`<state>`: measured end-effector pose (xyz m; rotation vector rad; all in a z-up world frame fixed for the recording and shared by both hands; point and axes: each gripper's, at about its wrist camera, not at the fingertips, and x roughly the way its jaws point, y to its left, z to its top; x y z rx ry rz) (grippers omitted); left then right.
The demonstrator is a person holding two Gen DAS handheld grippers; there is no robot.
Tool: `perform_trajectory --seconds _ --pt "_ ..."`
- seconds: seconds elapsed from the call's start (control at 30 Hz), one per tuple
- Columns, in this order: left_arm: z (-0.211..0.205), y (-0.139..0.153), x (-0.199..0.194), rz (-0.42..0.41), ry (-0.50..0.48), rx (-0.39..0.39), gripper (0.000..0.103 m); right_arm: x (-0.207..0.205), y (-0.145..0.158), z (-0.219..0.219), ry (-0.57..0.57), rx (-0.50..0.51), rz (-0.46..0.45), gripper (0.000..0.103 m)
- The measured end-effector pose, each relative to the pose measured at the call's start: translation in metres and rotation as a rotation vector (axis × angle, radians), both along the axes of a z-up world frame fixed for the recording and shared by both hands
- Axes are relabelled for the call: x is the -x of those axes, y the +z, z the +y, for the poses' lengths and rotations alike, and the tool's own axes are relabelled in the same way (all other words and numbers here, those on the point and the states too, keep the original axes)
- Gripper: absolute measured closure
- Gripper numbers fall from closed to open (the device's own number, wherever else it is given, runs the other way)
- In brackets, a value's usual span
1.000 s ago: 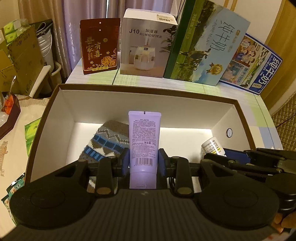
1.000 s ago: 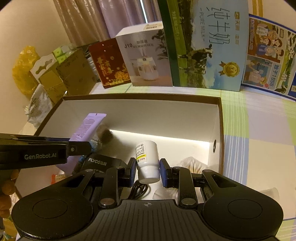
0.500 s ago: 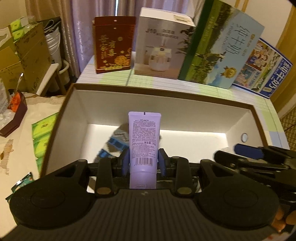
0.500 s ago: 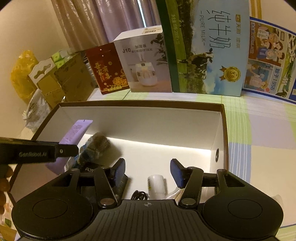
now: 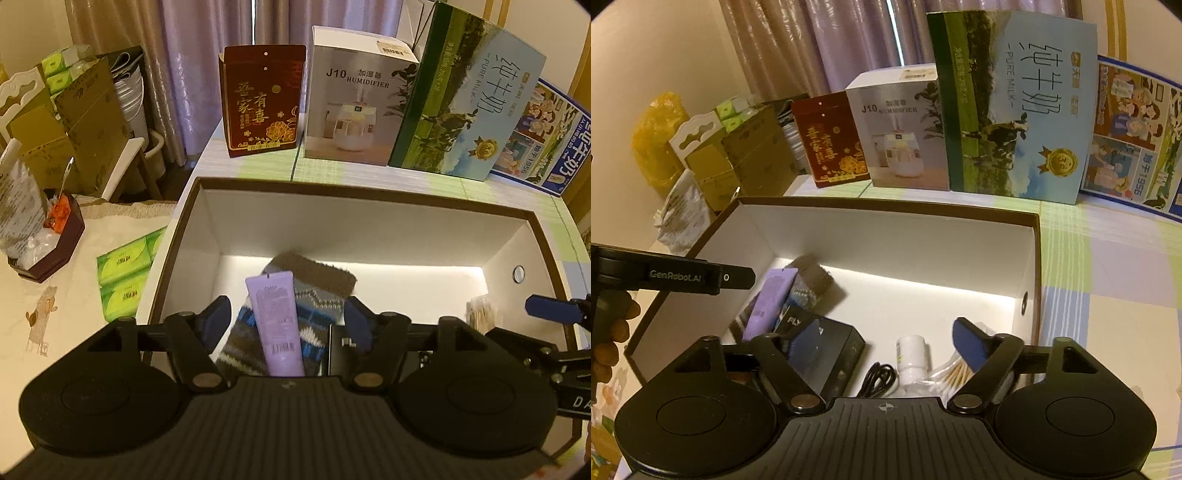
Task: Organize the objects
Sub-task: 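Open both tools to drop the bottle and tube into the box, then withdraw both tools from the box toward the clear cup and white clip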
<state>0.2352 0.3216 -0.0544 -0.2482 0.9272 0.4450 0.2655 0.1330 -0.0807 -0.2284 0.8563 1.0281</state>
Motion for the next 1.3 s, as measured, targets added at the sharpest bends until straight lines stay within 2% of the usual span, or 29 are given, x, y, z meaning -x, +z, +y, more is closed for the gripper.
perform_trajectory --seconds 0.07,0.37,0.8,1.3 --pt "-0.003 0.002 0.005 0.003 -0.004 0.009 0.029 0.003 0.002 -0.004 0.002 0.002 -0.003 0.017" --pt "-0.023 0.017 0.028 -0.011 -0.02 0.023 0.019 0.013 0.012 -0.021 -0.008 -0.001 -0.006 0.006" --pt "-0.052 0.037 0.056 -0.028 -0.036 0.0 0.018 0.03 0.028 -0.046 -0.032 -0.016 -0.011 0.004" --pt "-0.09 0.046 0.088 -0.035 -0.067 -0.002 0.016 0.058 0.036 -0.085 -0.053 -0.034 -0.007 0.003"
